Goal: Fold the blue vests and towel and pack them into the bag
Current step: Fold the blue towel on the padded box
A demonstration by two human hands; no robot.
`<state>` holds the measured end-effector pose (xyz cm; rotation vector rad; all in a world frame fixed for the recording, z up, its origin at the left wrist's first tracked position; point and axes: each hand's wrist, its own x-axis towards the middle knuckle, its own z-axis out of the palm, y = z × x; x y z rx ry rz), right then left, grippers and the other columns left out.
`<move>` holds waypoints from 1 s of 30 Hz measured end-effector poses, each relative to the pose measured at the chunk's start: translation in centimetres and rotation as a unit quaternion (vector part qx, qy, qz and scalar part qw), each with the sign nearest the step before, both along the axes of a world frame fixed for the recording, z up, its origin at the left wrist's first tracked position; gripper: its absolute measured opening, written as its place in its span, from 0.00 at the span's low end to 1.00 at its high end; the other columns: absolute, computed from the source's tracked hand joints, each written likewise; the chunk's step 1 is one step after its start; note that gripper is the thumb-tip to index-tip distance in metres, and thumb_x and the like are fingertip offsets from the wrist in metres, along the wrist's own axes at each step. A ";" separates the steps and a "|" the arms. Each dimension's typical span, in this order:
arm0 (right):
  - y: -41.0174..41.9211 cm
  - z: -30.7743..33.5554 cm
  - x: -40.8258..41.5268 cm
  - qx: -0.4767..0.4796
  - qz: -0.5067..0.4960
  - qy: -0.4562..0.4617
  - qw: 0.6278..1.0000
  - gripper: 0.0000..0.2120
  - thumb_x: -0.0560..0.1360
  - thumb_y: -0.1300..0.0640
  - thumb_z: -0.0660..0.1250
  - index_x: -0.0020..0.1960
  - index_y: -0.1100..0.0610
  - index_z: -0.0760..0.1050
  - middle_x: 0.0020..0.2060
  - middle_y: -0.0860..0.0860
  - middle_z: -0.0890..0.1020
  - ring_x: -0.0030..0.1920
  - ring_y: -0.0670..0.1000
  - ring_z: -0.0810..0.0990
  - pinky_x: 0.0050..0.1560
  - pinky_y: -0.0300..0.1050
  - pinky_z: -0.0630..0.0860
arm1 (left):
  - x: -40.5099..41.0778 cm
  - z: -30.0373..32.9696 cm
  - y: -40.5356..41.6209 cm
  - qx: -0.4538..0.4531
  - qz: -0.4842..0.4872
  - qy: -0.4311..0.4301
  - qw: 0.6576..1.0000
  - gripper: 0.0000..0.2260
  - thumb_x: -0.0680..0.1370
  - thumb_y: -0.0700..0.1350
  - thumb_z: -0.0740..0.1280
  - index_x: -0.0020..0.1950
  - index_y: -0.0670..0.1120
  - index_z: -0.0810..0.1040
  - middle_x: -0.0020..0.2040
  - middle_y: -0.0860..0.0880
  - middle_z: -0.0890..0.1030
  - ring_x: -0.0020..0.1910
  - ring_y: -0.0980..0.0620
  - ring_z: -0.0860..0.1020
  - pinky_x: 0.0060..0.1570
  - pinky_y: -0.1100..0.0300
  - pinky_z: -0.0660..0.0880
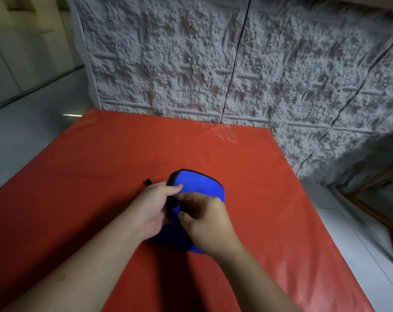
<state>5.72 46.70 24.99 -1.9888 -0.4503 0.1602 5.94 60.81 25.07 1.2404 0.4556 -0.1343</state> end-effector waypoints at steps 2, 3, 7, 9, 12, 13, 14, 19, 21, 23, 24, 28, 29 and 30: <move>0.0 0.1 0.0 0.069 -0.053 0.038 0.995 0.18 0.66 0.65 0.63 0.50 0.53 0.84 0.43 0.47 0.87 0.47 0.43 0.86 0.54 0.41 0.81 | 0.0 -0.7 1.9 0.046 0.043 0.007 0.998 0.07 0.78 0.33 0.65 0.50 0.39 0.83 0.47 0.36 0.85 0.46 0.39 0.84 0.51 0.47 0.78; -0.3 -0.1 0.3 0.070 -0.102 0.038 0.992 0.17 0.65 0.63 0.62 0.49 0.52 0.84 0.43 0.46 0.87 0.46 0.44 0.85 0.54 0.42 0.81 | -0.2 -0.8 2.7 0.061 0.045 0.015 0.997 0.09 0.77 0.31 0.64 0.53 0.37 0.83 0.48 0.35 0.85 0.48 0.37 0.84 0.53 0.45 0.79; -1.9 -1.3 1.5 -0.153 -0.197 0.013 0.968 0.17 0.74 0.57 0.66 0.61 0.50 0.82 0.53 0.49 0.86 0.50 0.51 0.85 0.53 0.42 0.78 | -1.2 -2.2 4.9 0.126 0.017 0.032 0.991 0.15 0.79 0.29 0.61 0.56 0.43 0.82 0.49 0.41 0.87 0.48 0.43 0.85 0.49 0.52 0.80; -2.0 -2.4 1.6 -0.222 -0.182 0.033 0.957 0.17 0.76 0.52 0.67 0.63 0.47 0.80 0.52 0.53 0.85 0.51 0.55 0.84 0.51 0.44 0.77 | -1.5 -3.3 5.5 0.170 0.010 0.029 0.985 0.15 0.80 0.30 0.62 0.58 0.46 0.81 0.49 0.45 0.87 0.48 0.47 0.85 0.47 0.55 0.79; -1.7 -3.6 1.3 -0.292 -0.144 0.046 0.945 0.22 0.76 0.49 0.68 0.69 0.46 0.75 0.59 0.53 0.81 0.59 0.55 0.80 0.58 0.45 0.75 | -1.4 -4.9 6.4 0.243 -0.002 0.021 0.970 0.14 0.79 0.32 0.65 0.58 0.48 0.81 0.48 0.48 0.87 0.51 0.48 0.85 0.54 0.52 0.80; -1.6 -3.9 1.3 -0.303 -0.137 0.046 0.942 0.23 0.76 0.50 0.68 0.71 0.47 0.73 0.61 0.53 0.80 0.61 0.55 0.79 0.59 0.45 0.74 | -1.3 -5.3 6.7 0.274 -0.008 0.023 0.961 0.13 0.79 0.33 0.66 0.57 0.49 0.82 0.47 0.49 0.87 0.50 0.48 0.85 0.55 0.50 0.80; -1.5 -4.0 1.3 -0.307 -0.137 0.047 0.941 0.24 0.77 0.50 0.68 0.72 0.48 0.71 0.62 0.53 0.80 0.62 0.55 0.79 0.60 0.45 0.74 | -1.2 -5.5 6.7 0.310 -0.012 0.023 0.950 0.13 0.78 0.34 0.68 0.56 0.50 0.82 0.46 0.50 0.87 0.49 0.49 0.85 0.56 0.49 0.80; -1.4 -4.2 1.3 -0.280 -0.167 0.085 0.942 0.28 0.78 0.48 0.68 0.73 0.55 0.64 0.61 0.56 0.81 0.62 0.58 0.79 0.53 0.46 0.73 | -1.1 -5.6 5.6 0.476 0.021 -0.006 0.879 0.14 0.76 0.37 0.70 0.62 0.47 0.81 0.51 0.51 0.84 0.54 0.48 0.82 0.57 0.55 0.77; -1.6 -4.3 1.5 -0.284 -0.177 0.104 0.937 0.24 0.77 0.52 0.69 0.70 0.56 0.67 0.59 0.55 0.82 0.61 0.58 0.80 0.55 0.46 0.74 | -1.2 -5.8 5.0 0.512 0.027 -0.009 0.858 0.16 0.77 0.37 0.70 0.64 0.46 0.80 0.54 0.48 0.84 0.57 0.46 0.81 0.58 0.56 0.76; -2.0 -4.7 1.8 -0.272 -0.191 0.124 0.935 0.20 0.75 0.55 0.70 0.65 0.55 0.72 0.56 0.54 0.83 0.58 0.57 0.81 0.54 0.46 0.76 | -1.2 -5.8 4.6 0.534 0.032 -0.007 0.845 0.16 0.76 0.38 0.70 0.63 0.46 0.79 0.55 0.47 0.84 0.56 0.44 0.81 0.57 0.55 0.76; -2.1 -4.9 2.0 -0.262 -0.200 0.135 0.935 0.18 0.74 0.56 0.69 0.63 0.54 0.74 0.54 0.53 0.83 0.56 0.57 0.82 0.52 0.46 0.77 | -1.2 -5.9 4.5 0.539 0.037 -0.003 0.842 0.15 0.76 0.38 0.70 0.63 0.46 0.79 0.54 0.47 0.84 0.56 0.44 0.81 0.56 0.55 0.76; -2.4 -5.1 2.4 -0.244 -0.208 0.146 0.936 0.17 0.71 0.61 0.65 0.60 0.52 0.74 0.52 0.53 0.82 0.53 0.57 0.81 0.48 0.44 0.75 | -1.0 -5.9 4.5 0.551 0.050 0.019 0.832 0.13 0.76 0.38 0.70 0.60 0.46 0.78 0.53 0.45 0.84 0.54 0.42 0.81 0.52 0.55 0.75; -2.3 -5.1 2.3 -0.251 -0.204 0.137 0.936 0.19 0.71 0.62 0.64 0.61 0.53 0.73 0.53 0.53 0.81 0.54 0.58 0.81 0.49 0.45 0.75 | -1.0 -5.9 4.4 0.562 0.045 0.023 0.826 0.14 0.76 0.39 0.70 0.61 0.46 0.77 0.53 0.45 0.84 0.54 0.42 0.81 0.52 0.55 0.76; -2.1 -5.1 2.3 -0.263 -0.203 0.108 0.937 0.20 0.71 0.64 0.63 0.62 0.53 0.72 0.54 0.54 0.80 0.56 0.59 0.79 0.51 0.46 0.74 | -1.0 -5.8 4.3 0.580 0.034 0.029 0.814 0.16 0.76 0.41 0.71 0.64 0.47 0.76 0.55 0.45 0.83 0.56 0.41 0.81 0.53 0.53 0.76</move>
